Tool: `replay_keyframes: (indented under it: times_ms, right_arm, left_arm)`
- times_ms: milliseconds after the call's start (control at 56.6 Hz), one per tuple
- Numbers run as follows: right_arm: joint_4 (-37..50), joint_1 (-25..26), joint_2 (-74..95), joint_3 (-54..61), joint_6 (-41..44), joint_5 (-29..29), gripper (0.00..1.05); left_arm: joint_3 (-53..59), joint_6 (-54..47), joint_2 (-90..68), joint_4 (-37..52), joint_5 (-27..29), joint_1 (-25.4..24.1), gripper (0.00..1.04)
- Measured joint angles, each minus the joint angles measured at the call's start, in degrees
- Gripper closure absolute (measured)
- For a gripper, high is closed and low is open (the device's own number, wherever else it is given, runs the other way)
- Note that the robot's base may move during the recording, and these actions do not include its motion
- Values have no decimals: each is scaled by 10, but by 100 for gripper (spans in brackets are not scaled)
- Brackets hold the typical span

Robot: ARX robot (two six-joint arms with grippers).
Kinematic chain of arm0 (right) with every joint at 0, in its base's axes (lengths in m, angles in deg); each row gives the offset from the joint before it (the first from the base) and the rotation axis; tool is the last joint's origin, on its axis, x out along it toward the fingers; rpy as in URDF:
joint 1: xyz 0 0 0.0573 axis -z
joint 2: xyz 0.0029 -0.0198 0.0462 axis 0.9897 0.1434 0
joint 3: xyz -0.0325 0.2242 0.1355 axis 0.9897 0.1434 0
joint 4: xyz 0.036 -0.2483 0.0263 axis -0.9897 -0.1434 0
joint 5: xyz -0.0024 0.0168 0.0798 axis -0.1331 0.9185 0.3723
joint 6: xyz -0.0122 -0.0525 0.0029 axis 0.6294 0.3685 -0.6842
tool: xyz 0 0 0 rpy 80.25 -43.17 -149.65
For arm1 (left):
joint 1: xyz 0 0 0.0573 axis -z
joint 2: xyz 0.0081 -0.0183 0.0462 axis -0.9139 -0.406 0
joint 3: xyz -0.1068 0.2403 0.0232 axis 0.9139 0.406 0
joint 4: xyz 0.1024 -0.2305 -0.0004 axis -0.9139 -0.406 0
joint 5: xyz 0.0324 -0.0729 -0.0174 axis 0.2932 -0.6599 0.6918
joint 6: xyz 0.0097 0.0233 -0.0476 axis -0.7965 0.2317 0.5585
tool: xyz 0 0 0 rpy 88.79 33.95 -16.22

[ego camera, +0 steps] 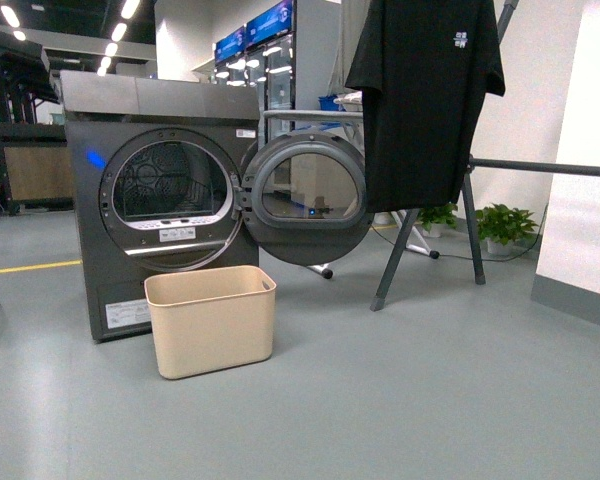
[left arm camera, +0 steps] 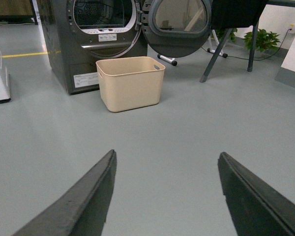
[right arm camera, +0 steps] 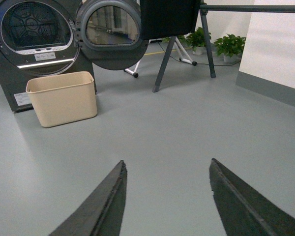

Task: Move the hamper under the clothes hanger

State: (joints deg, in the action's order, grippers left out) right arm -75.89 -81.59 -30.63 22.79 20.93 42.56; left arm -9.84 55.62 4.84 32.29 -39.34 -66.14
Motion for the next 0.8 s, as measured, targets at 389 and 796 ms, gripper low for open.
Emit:
replay_keyframes:
  times_ms: [389,796]
  right_arm:
    - [0,0,0,0,0,0,8]
    - [-1,0,0,0,0,1,8]
  left_arm:
    - [0,0,0,0,0,0,7]
    - [0,0,2,0,0,1,7]
